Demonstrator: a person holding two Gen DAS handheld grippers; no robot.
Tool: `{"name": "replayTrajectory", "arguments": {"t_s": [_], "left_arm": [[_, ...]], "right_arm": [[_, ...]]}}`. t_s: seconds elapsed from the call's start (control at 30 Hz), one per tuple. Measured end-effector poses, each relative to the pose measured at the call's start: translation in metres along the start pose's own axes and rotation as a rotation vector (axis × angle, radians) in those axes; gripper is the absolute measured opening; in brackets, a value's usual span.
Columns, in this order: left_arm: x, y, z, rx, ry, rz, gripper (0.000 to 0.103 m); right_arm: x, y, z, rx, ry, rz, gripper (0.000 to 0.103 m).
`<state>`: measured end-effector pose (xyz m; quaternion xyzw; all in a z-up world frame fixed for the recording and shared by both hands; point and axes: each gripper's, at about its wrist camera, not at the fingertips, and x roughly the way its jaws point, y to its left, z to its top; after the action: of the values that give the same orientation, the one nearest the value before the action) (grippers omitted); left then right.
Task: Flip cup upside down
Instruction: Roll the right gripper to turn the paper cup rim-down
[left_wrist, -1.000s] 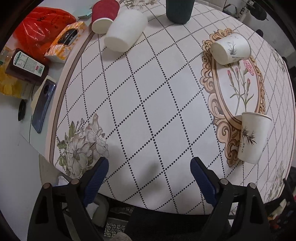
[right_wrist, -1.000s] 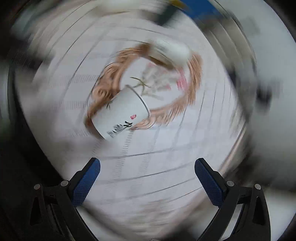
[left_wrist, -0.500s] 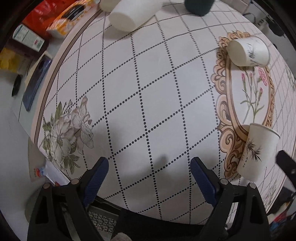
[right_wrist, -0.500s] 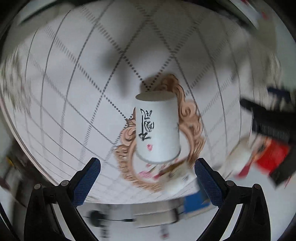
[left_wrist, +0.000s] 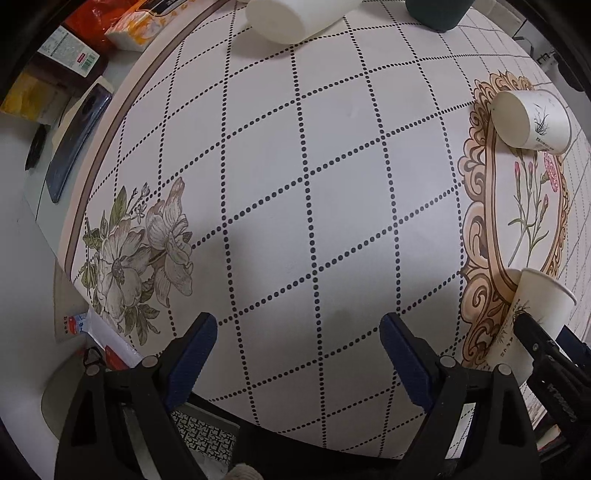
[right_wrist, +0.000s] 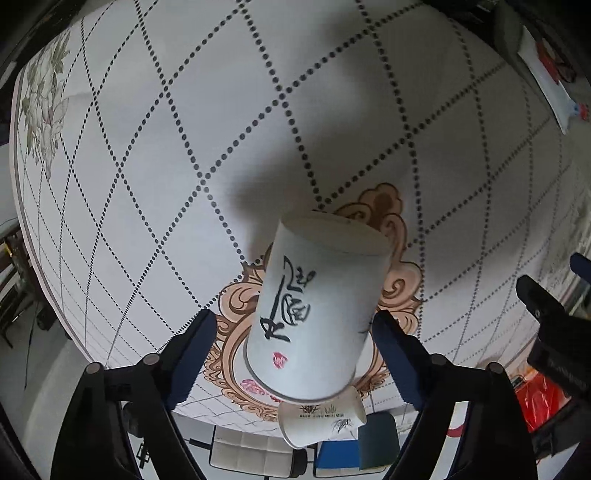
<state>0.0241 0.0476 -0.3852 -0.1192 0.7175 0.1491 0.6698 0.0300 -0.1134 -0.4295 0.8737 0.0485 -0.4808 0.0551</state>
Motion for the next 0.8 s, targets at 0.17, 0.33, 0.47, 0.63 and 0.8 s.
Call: {"name": "replayTrajectory", "arguments": {"t_s": [0.17, 0.33, 0.47, 0.63, 0.8], "left_arm": [[-0.004, -0.012, 0.004, 0.013, 0.004, 0.005, 0.090], [-0.007, -0.019, 0.005, 0.023, 0.005, 0.008, 0.090], [-0.009, -0.021, 0.006, 0.019, 0.007, 0.009, 0.090], [-0.010, -0.023, 0.007, 0.014, 0.009, 0.008, 0.090], [-0.011, -0.022, 0.006, 0.014, 0.011, 0.009, 0.090]], "right_arm": [[0.002, -0.004, 0.005, 0.014, -0.006, 0.006, 0.081], [0.003, -0.007, 0.010, 0.021, -0.007, 0.001, 0.073], [0.010, -0.006, 0.005, 0.040, -0.012, 0.003, 0.069], [0.014, -0.007, 0.002, 0.065, -0.019, 0.004, 0.068], [0.015, -0.012, 0.005, 0.092, -0.025, 0.008, 0.067]]}}
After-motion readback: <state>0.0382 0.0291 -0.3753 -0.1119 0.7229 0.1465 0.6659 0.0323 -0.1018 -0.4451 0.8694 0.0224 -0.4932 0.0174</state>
